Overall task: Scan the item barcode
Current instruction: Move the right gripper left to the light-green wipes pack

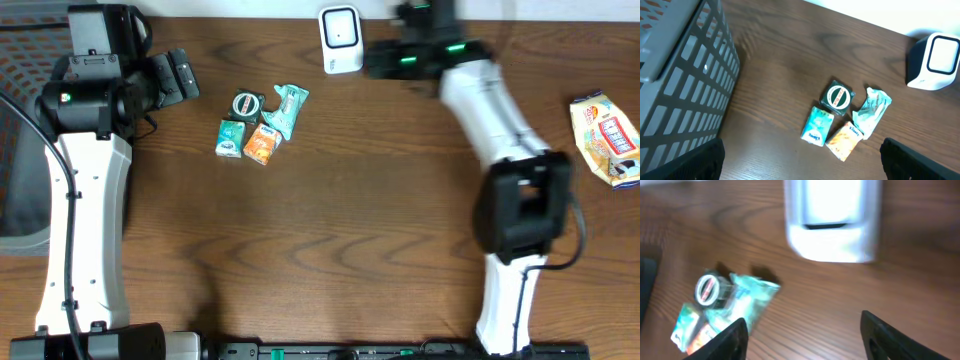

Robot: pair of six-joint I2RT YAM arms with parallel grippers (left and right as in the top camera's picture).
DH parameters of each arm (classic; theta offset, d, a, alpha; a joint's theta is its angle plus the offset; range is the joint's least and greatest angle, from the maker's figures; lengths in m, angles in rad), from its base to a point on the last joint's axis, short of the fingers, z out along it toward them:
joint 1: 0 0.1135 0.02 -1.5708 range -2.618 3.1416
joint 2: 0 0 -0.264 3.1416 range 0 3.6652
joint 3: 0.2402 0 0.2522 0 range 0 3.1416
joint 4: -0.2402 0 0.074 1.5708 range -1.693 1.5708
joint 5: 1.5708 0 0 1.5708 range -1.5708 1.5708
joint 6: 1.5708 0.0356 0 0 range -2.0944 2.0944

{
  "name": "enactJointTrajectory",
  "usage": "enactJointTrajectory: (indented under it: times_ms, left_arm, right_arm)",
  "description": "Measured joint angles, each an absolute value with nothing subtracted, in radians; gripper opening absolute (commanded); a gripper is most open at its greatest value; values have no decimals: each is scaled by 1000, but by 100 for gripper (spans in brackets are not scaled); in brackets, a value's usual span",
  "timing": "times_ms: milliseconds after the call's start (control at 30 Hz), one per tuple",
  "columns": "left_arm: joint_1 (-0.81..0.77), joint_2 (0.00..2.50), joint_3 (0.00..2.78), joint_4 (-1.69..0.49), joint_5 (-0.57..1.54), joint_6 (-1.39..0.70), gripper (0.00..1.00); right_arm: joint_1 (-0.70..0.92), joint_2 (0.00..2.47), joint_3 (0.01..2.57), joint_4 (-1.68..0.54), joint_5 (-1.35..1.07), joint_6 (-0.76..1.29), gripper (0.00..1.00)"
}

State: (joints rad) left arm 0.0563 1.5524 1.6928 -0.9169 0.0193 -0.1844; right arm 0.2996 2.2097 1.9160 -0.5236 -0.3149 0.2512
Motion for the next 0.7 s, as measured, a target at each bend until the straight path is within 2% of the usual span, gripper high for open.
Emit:
enactJointTrajectory:
  times_ms: [267, 433, 500, 700]
  left_arm:
    - [56, 1552, 1693, -918, 19, -184, 98]
    - [56, 1552, 1693, -917, 19, -184, 98]
    - [56, 1552, 1693, -917, 19, -184, 98]
    - [56, 1552, 1693, -917, 19, -184, 98]
  right_arm:
    - [553, 2341, 1916, -310, -120, 286, 69]
    - [592, 2430, 1916, -281, -43, 289, 66]
    - [598, 2450, 1916, -283, -22, 290, 61]
    - [593, 2456, 1916, -368, 22, 297, 56]
